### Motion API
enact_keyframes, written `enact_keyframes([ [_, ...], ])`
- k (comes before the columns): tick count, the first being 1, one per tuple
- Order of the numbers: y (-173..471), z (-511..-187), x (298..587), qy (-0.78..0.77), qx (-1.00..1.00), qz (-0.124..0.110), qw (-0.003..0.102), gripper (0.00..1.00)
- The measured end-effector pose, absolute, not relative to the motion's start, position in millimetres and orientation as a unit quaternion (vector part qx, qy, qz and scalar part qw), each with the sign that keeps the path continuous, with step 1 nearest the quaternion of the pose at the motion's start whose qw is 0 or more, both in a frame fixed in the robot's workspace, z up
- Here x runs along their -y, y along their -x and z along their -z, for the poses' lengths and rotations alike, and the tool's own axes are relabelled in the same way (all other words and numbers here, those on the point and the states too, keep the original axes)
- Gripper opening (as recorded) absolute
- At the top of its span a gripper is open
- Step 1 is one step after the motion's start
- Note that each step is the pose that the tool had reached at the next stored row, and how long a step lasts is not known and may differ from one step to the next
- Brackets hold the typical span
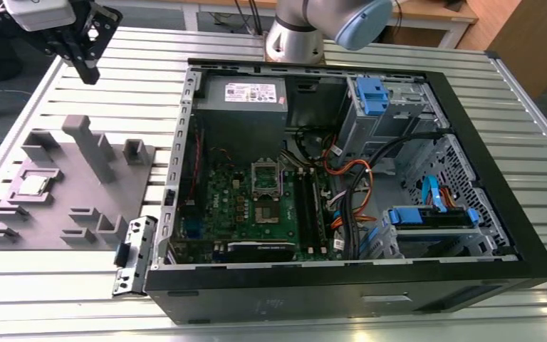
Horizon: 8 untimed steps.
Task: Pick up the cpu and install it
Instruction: 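Reach for the cpu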
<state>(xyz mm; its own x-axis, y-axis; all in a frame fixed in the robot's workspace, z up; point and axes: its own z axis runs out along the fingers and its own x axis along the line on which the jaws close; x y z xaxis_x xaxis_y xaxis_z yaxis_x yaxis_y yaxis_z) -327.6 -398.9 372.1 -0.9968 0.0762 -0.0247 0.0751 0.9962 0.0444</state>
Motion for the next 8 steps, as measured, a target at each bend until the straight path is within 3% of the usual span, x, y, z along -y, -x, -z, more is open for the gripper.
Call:
enact_keyframes([
  [8, 328.7, -372.1, 398.9, -0.038, -0.999, -0.022, 0.013, 0.11],
])
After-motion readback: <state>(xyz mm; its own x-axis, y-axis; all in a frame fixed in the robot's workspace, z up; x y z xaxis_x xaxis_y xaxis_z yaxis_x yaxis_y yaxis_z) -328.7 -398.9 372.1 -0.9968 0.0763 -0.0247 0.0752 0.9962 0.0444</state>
